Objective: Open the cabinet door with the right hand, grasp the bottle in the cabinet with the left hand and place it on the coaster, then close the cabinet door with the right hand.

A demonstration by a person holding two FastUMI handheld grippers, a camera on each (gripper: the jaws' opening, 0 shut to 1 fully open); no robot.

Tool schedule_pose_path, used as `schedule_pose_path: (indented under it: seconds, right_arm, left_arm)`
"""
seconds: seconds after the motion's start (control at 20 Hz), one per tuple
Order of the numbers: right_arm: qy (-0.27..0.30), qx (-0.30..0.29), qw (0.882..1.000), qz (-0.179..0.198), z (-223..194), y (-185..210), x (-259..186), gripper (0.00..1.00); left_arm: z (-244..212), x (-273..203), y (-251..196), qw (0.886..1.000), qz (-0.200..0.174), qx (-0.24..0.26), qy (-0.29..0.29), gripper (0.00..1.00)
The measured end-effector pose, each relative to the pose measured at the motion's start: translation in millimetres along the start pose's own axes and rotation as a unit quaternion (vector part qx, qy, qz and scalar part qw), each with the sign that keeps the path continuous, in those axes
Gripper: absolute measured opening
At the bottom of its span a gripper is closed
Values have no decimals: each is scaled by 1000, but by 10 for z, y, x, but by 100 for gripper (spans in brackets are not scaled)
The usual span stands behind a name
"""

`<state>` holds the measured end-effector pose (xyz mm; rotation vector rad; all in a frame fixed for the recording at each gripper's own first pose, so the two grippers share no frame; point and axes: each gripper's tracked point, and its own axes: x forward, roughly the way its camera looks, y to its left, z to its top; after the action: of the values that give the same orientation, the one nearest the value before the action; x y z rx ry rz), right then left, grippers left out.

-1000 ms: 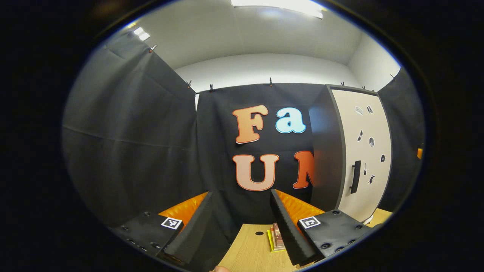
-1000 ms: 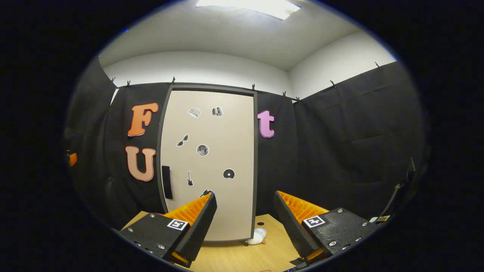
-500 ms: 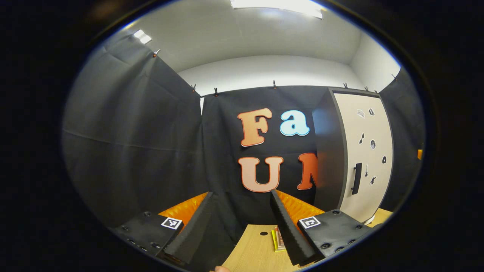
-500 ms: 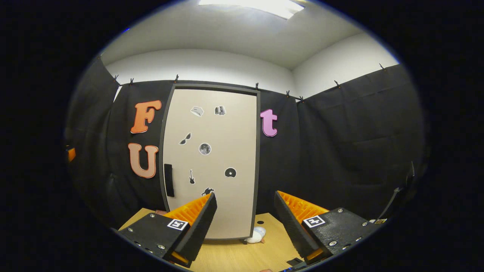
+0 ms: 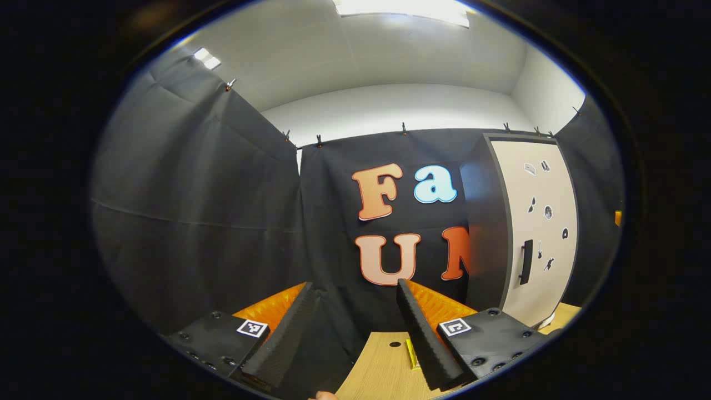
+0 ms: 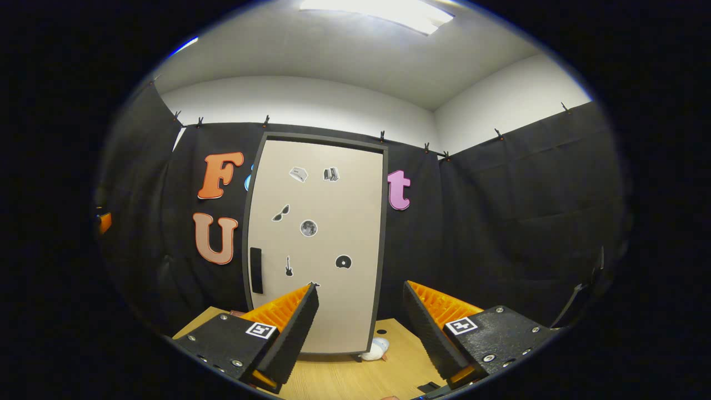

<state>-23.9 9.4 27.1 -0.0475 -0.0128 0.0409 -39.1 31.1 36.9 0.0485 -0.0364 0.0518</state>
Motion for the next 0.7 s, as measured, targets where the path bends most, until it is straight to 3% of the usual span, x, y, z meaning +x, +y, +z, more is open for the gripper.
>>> schedule_pose_path:
  seconds: [0.4,0.6,0.7]
  right_arm:
    - [8,0,1000,28,-93,367,245,95]
    - [15,8,998,63,-172,798,533,95]
    - [16,3,996,82,-211,1031,708,95]
  left_arm:
    - [-29,26,54,1000,5,3,4,96]
    - [-56,26,86,1000,10,4,6,94]
    - [-51,18,106,1000,9,1,2,99]
